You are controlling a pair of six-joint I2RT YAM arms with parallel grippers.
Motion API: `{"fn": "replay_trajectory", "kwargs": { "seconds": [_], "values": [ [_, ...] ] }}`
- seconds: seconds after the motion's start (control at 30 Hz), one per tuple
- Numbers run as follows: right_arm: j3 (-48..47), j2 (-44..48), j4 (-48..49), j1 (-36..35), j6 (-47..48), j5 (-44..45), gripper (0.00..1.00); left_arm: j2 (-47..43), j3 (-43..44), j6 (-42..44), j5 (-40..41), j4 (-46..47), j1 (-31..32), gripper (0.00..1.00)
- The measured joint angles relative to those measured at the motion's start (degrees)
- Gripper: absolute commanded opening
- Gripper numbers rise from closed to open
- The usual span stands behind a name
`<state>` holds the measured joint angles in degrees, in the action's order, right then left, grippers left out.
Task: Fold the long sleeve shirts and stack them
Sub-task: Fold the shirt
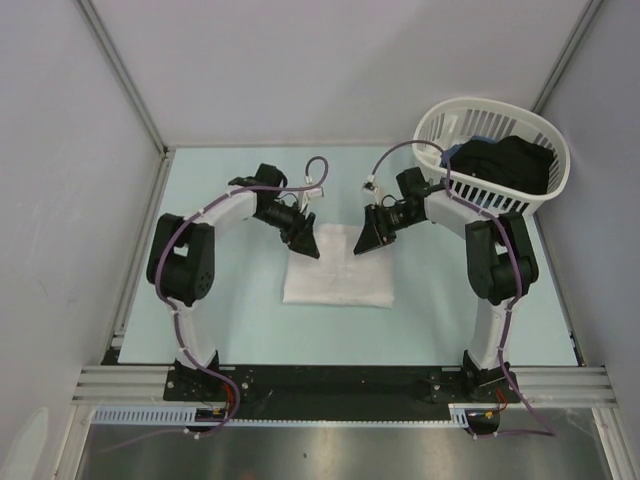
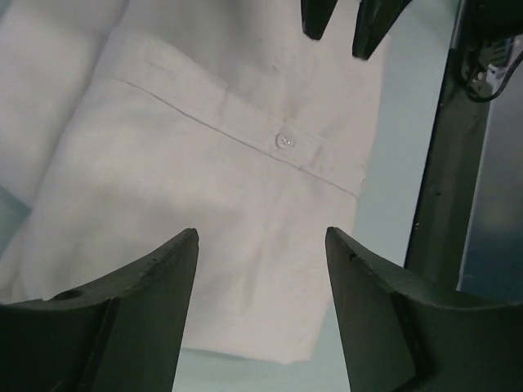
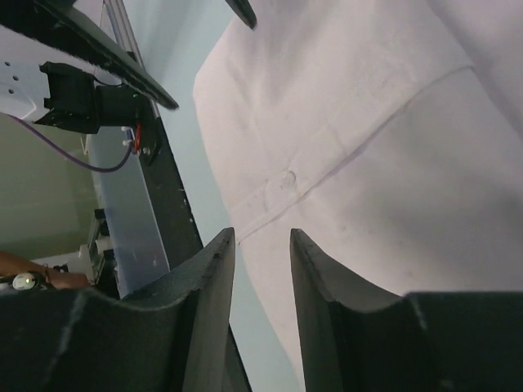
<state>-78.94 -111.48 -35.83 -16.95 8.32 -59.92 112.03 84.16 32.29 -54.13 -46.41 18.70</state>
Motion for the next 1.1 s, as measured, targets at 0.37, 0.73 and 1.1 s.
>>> {"fn": "replay_trajectory", "kwargs": {
  "seconds": [0.37, 0.73, 1.1],
  "values": [
    [-6.4, -17.7, 10.3, 4.7, -10.8, -4.8, 0.62, 17.0, 3.3, -34.4, -8.9, 22.0, -6.7, 0.79],
    [0.2, -1.0, 11.5, 5.4, -12.3, 2.6, 1.0, -8.9, -15.3, -31.5, 4.3, 25.5, -6.5, 0.99],
    [21.7, 39.0, 25.8, -0.6, -11.9, 15.0, 1.0, -49.9, -29.9, -31.7, 15.7, 38.1, 3.8, 0.99]
  ]
}}
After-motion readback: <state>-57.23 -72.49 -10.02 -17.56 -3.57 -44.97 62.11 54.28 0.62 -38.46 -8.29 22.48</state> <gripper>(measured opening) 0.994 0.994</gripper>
